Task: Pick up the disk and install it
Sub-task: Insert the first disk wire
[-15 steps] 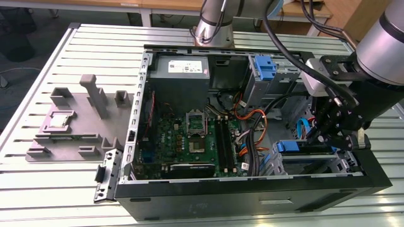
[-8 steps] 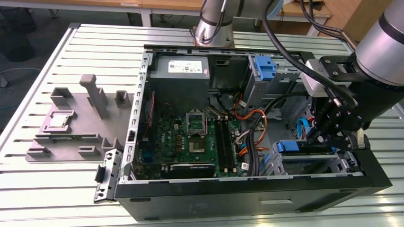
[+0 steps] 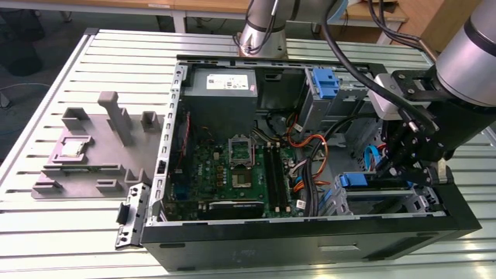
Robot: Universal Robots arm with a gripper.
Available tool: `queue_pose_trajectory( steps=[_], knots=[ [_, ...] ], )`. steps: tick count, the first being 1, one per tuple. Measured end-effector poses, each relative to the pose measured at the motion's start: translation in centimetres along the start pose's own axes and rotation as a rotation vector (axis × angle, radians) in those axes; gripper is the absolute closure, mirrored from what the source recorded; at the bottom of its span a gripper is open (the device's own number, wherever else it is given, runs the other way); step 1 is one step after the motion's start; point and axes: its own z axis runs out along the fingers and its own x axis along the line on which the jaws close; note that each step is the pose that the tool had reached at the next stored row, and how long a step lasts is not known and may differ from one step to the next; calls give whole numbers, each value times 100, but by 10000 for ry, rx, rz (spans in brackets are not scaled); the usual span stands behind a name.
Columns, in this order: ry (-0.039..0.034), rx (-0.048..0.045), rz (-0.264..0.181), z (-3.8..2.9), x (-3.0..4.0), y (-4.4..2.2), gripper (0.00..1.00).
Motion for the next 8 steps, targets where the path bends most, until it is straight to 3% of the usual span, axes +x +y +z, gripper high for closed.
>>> queue_pose_trajectory(
  steps=[8],
  knots=[
    [0,0,0,20,0,1,84]
  ],
)
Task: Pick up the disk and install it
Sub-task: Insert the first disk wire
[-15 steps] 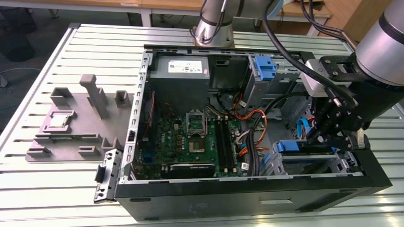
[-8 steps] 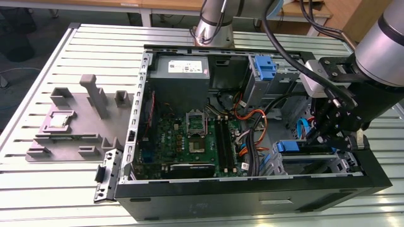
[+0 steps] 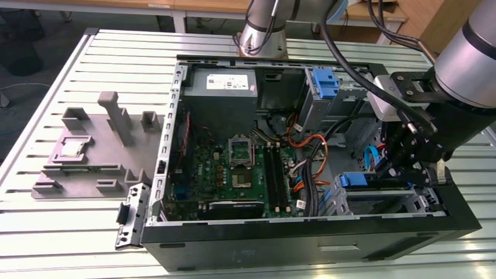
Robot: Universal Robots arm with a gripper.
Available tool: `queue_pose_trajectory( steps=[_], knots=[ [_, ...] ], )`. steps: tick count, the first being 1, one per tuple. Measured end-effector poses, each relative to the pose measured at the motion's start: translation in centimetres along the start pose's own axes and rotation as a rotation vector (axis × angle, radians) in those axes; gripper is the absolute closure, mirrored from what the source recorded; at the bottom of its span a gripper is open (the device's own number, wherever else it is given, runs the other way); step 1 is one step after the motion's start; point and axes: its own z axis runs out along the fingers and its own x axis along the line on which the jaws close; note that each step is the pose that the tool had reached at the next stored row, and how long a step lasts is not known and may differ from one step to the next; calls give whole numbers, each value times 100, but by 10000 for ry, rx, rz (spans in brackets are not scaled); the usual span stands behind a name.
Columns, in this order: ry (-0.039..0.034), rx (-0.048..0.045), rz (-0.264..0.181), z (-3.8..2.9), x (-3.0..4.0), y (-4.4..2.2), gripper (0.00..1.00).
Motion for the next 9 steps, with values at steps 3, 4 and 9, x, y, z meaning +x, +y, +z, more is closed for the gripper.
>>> queue_pose_trajectory(
  steps=[3,4,9],
  knots=[
    [-5,0,0,16,1,1,84],
    [0,0,0,22,1,1,84],
    [-1,0,0,27,1,1,84]
  ],
)
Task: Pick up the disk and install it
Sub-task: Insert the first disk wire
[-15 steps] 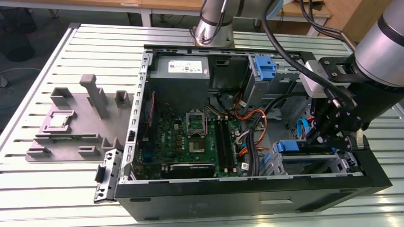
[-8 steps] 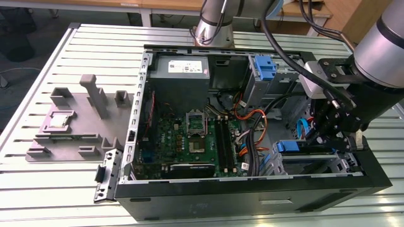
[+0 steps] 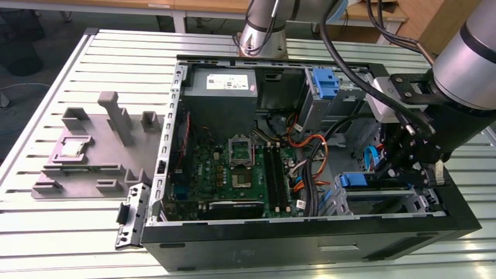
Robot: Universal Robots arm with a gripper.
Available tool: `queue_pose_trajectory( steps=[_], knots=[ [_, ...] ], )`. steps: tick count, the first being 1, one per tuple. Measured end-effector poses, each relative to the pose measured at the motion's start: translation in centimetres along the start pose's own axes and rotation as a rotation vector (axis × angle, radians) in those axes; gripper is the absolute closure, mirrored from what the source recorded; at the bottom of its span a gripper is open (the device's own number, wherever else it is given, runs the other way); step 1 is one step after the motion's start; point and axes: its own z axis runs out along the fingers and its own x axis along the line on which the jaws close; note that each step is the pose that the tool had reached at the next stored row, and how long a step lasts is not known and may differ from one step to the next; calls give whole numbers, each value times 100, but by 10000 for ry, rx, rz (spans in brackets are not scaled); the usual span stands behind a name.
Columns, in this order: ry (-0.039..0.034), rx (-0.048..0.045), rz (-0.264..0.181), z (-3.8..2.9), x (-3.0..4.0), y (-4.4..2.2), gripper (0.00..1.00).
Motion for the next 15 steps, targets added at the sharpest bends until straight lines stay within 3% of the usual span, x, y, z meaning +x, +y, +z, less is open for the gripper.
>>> queue_pose_trajectory(
  steps=[7,10,15],
  knots=[
    [-5,-1,1,5,0,0,83],
    [-1,0,0,4,0,0,71],
    [-1,0,0,1,0,0,71]
  ],
)
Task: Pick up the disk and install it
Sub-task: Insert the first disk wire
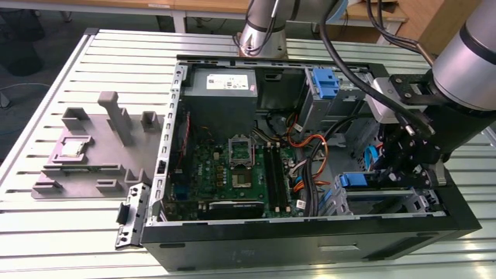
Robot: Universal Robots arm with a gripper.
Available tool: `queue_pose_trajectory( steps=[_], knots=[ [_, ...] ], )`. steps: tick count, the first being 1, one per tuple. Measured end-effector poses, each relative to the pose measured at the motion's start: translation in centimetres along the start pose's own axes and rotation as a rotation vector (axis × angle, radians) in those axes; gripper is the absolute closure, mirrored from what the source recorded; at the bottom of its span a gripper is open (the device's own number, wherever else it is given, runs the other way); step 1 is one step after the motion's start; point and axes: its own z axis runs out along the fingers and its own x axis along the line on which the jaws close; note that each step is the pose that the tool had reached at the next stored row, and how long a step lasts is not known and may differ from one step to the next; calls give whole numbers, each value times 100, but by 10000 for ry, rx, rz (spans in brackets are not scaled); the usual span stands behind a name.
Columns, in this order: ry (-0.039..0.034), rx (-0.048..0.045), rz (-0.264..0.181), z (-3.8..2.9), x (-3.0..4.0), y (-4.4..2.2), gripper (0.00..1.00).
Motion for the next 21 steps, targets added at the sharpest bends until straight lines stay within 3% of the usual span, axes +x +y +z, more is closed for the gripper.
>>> queue_pose_trajectory(
  steps=[15,21],
  knots=[
    [0,0,0,-207,-6,-8,71],
    [-2,0,-2,-217,-7,-17,71]
  ],
)
